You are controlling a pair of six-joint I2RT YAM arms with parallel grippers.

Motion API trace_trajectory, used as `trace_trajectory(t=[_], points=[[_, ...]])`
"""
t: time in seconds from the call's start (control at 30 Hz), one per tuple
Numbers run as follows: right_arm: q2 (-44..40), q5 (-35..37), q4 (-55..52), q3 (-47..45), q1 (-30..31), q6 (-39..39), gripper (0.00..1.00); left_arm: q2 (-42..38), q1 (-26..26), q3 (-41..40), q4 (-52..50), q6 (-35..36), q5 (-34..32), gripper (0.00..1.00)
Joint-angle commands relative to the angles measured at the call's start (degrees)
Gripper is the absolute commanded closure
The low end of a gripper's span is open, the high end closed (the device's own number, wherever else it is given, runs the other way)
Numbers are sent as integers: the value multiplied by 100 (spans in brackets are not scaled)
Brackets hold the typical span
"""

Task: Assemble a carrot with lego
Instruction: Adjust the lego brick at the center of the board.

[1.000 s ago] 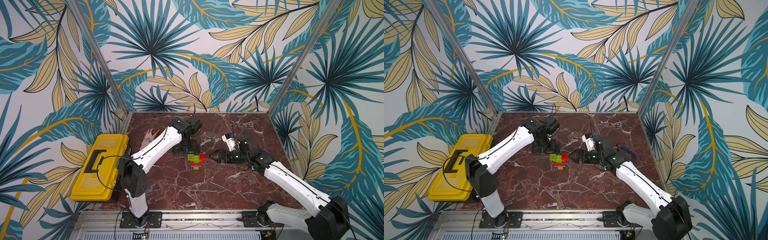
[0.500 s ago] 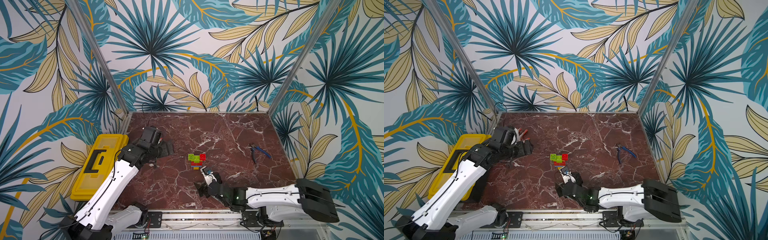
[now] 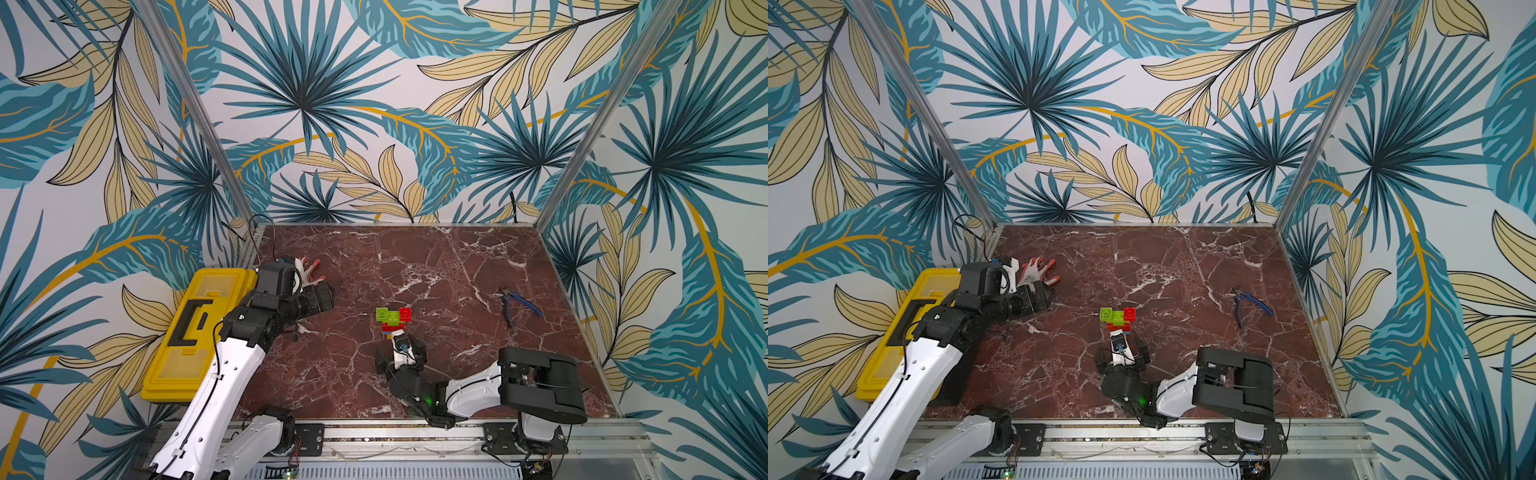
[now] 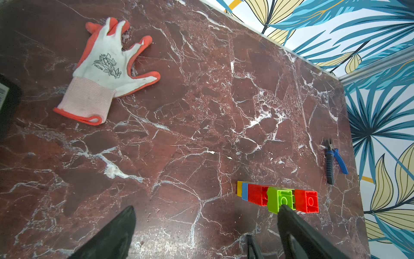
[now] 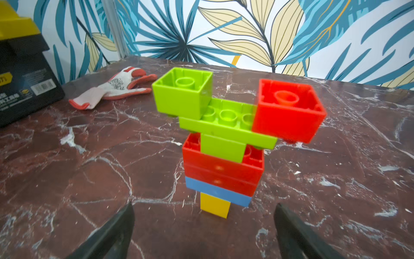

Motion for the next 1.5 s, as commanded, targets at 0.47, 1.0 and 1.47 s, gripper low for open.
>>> trace_trajectory(t=[0.47, 1.0, 1.47], points=[[959, -225, 1173, 389, -563, -290, 12, 416, 268, -18, 359, 366, 366, 1], [971, -545, 1224, 466, -689, -497, 43, 567, 398, -83, 383, 409, 501, 1], [-2325, -3609, -6827, 1986, -1879, 833, 47, 712, 515, -355, 490, 226, 1309, 1]])
